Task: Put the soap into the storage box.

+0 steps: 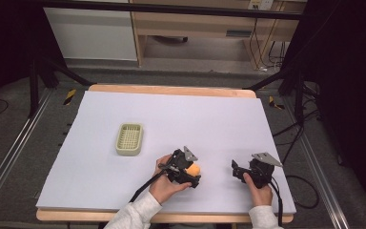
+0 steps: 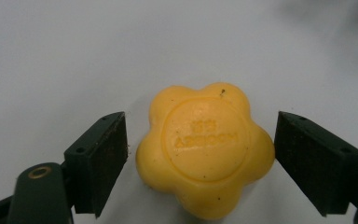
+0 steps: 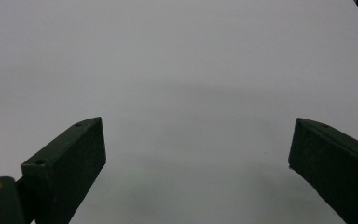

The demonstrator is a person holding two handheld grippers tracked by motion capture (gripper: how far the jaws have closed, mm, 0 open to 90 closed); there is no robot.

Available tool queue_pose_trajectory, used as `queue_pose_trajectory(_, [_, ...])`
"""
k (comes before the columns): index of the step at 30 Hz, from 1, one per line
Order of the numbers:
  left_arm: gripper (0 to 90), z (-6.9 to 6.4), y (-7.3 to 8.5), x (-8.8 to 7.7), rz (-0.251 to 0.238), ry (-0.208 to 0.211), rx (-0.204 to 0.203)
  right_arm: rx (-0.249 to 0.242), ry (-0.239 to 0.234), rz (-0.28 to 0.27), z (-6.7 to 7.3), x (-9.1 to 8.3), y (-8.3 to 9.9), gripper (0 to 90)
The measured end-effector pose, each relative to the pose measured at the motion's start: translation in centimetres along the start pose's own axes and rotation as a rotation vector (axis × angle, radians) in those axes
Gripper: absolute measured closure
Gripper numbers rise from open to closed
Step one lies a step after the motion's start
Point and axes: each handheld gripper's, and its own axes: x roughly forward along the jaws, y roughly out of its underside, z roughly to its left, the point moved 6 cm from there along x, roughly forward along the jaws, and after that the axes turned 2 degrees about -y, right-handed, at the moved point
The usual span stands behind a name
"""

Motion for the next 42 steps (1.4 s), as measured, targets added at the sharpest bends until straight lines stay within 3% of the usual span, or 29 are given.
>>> queue_pose_trajectory(16, [24.3, -0.1, 0.5, 0.8, 0.035, -0.005, -0.023, 0.002, 0.000, 0.003, 0.0, 0.0, 0.0, 4.4])
queue_pose_trajectory(22, [24.2, -0.2, 0.6, 1.1, 0.041, -0.010, -0.038, 0.002, 0.000, 0.002, 0.0, 0.0, 0.0, 4.4])
queue_pose_trajectory(36, [22.9, -0.2, 0.5, 1.3, 0.037, -0.018, -0.023, 0.002, -0.003, 0.005, 0.0, 0.0, 0.0, 4.4])
queue_pose_trajectory(42, [20.3, -0.3, 0.4, 1.4, 0.029, -0.011, -0.045, 0.003, -0.004, 0.005, 0.0, 0.0, 0.0, 4.4])
